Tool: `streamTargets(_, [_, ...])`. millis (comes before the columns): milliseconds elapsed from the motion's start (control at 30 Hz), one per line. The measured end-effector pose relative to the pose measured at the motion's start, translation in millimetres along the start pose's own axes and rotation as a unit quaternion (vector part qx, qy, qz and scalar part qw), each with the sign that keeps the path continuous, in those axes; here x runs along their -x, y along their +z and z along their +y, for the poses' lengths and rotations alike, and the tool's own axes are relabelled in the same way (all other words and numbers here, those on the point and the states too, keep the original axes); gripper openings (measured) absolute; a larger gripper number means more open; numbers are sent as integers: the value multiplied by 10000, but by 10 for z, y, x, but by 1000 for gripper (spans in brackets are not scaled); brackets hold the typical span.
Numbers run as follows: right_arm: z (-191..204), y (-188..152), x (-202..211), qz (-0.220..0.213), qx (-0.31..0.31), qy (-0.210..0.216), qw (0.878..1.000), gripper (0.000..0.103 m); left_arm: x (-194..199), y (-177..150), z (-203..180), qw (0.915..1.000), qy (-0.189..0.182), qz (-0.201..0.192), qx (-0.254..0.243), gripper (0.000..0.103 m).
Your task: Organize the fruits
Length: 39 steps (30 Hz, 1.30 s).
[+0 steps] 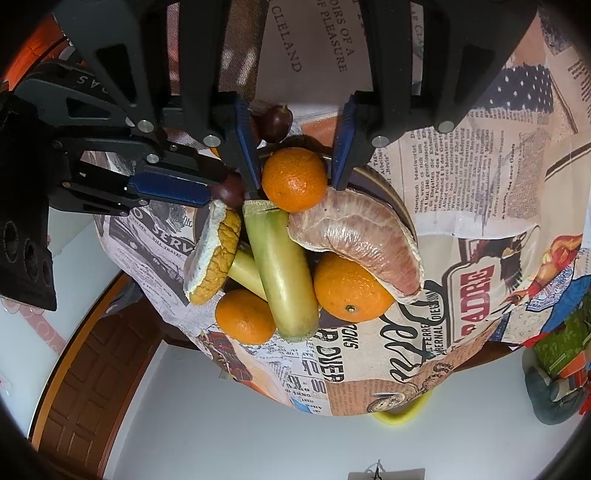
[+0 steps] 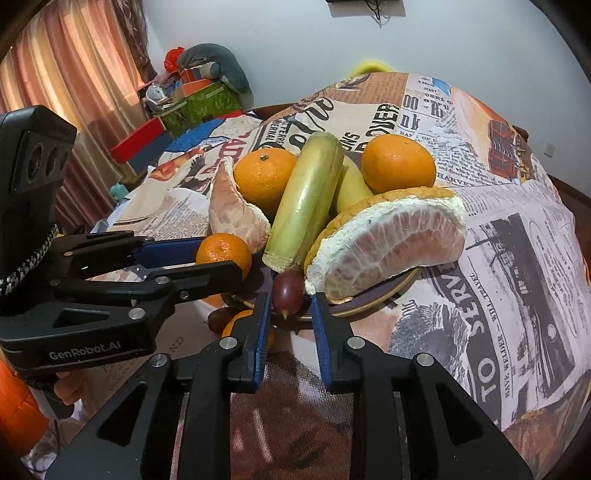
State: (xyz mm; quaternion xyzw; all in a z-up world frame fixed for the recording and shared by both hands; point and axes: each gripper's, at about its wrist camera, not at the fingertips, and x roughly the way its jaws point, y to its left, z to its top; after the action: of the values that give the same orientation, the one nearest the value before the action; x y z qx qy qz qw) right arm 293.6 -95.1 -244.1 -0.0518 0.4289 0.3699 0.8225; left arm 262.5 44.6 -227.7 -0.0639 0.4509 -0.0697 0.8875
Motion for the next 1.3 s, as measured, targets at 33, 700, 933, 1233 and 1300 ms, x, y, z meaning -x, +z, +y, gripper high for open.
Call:
streamTargets(33, [-1,-3,19,-15,-7,-9,10000,21,25,-8,-3,10000,28,-23,-11,39])
streamTargets(700, [252,-122,44,57,254,-26,9997,42,282,-281,173,9997,224,-10,37,39])
streamTargets(933, [260,-152,-119,276,242,59,9993,38,208,-320,198,9997,210,103,57,39])
streamTargets(1233, [186,-210,11,124,131,56,9998,30,114,-337,45,9997,63,234,-49,39])
streamTargets(1300, [143,-231,72,73,88,18,9999,30,100,-335,-9,9997,21,241,-95,39])
